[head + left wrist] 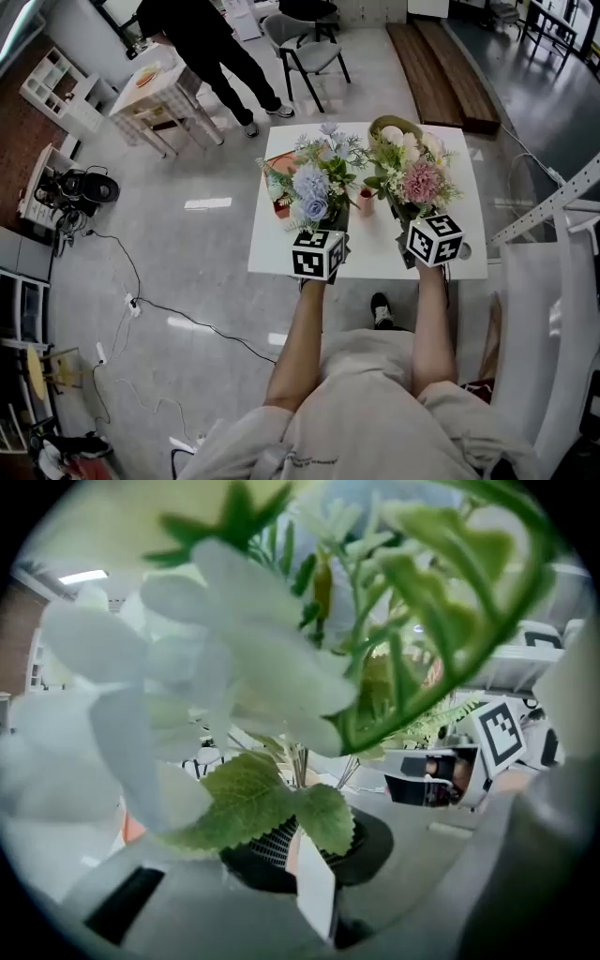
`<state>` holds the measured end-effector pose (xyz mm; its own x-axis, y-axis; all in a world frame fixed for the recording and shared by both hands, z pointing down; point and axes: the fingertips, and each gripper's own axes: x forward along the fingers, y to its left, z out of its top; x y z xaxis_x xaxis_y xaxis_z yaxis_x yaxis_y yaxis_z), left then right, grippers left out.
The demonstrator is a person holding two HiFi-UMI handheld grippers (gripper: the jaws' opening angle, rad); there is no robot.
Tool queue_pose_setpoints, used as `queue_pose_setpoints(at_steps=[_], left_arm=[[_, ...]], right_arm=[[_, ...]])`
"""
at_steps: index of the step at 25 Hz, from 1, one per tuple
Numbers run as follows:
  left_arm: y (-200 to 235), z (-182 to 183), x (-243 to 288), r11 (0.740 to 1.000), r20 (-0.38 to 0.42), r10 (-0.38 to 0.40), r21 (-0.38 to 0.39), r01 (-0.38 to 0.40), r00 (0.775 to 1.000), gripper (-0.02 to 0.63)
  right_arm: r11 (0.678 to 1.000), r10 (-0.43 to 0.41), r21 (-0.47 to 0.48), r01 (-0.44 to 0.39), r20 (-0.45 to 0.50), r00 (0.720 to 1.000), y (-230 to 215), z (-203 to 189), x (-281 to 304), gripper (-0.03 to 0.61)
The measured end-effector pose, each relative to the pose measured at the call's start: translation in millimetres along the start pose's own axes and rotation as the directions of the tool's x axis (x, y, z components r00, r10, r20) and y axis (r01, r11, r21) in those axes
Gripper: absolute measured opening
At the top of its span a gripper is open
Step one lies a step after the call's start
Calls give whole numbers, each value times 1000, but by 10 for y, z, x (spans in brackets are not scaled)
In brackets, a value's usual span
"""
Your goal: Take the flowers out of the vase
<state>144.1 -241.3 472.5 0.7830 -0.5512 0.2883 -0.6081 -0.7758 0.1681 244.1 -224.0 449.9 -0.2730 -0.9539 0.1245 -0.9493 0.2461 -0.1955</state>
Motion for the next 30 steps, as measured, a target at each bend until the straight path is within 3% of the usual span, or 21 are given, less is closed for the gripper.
queue_pose_setpoints(at_steps=[5, 12, 23, 30], left_arm=[[153, -120, -295, 1000, -13, 16, -15, -16, 1000, 26], [284, -552, -747, 995, -51, 30, -91, -34, 998, 26], [539, -1114, -1461, 990, -111, 28, -137, -43, 993, 26], [608, -1255, -1714, 988, -122, 20, -148, -38, 992, 26]], right_arm=[[1000, 26, 11, -25, -19, 999, 360, -107, 47, 29], [996, 73, 59, -66, -118, 990, 964, -585, 62, 29], [990, 81, 132, -57, -190, 978, 1717, -1232, 12, 29], [988, 88, 145, -57, -216, 972, 2051, -1467, -32, 29]])
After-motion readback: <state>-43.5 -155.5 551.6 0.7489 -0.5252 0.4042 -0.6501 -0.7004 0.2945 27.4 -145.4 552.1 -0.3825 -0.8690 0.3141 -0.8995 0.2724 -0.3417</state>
